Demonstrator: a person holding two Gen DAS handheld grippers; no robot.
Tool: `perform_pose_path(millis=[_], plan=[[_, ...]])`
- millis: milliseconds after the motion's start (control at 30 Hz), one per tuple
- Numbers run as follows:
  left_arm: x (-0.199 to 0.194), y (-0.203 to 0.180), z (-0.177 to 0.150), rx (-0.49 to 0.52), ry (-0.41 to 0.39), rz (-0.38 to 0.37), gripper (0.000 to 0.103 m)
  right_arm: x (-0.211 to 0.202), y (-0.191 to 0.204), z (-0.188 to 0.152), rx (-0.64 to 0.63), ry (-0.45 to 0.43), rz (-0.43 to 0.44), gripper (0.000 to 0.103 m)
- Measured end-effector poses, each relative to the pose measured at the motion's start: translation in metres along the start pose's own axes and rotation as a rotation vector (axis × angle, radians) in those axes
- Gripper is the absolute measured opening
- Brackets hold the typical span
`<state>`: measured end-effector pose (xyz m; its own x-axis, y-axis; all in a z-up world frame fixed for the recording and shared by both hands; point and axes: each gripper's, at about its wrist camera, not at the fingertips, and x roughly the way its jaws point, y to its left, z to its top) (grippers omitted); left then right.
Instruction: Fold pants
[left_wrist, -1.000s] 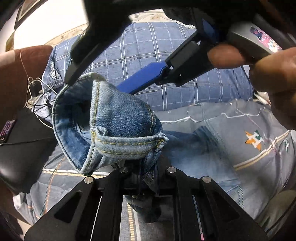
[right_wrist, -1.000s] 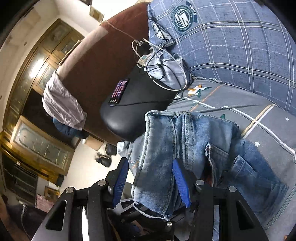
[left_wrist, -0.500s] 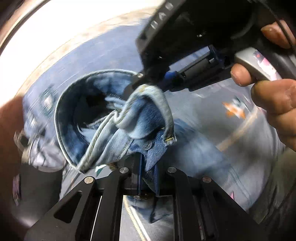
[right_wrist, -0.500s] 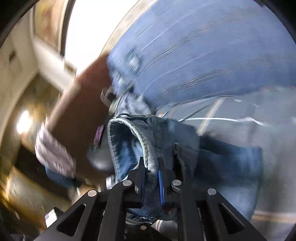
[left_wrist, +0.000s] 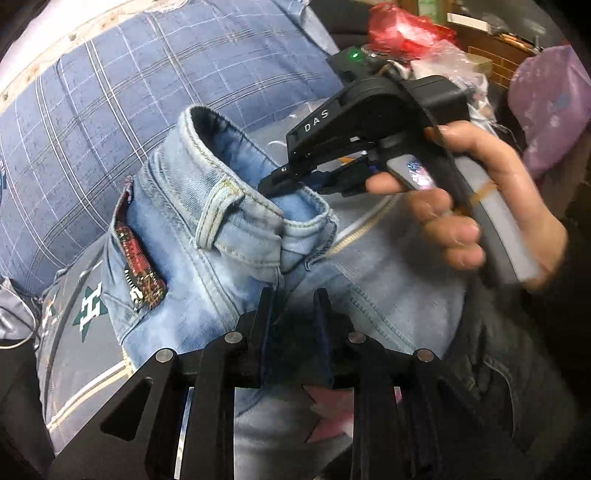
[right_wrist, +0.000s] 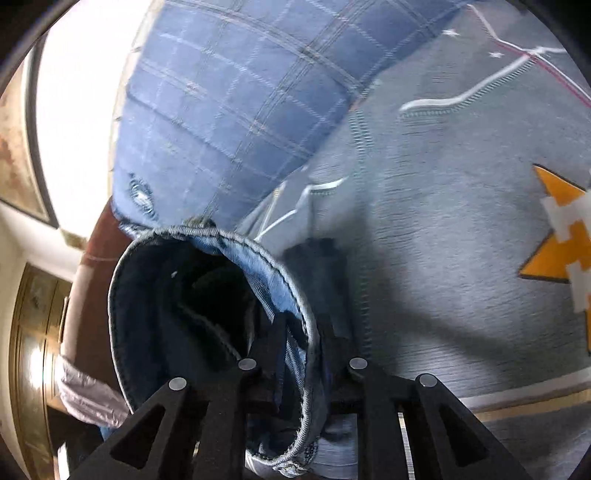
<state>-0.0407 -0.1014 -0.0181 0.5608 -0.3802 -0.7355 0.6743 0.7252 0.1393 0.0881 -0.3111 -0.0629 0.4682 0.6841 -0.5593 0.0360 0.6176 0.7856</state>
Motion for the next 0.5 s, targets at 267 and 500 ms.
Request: perform_pose_path(millis=[267,500], plan=[[-0.028,0.042,-0.002,-0.207,-0.092,-0.120,0.021,-0.064,0.069,-0.024,-0.314,-0.238,0.158,0.057],[-0.016,0.078,-0.010,-0.448,-0.047,-0.098,0.046,-0.011,0.105,-0.059,-0.536,-0.076,0.008,0.056]])
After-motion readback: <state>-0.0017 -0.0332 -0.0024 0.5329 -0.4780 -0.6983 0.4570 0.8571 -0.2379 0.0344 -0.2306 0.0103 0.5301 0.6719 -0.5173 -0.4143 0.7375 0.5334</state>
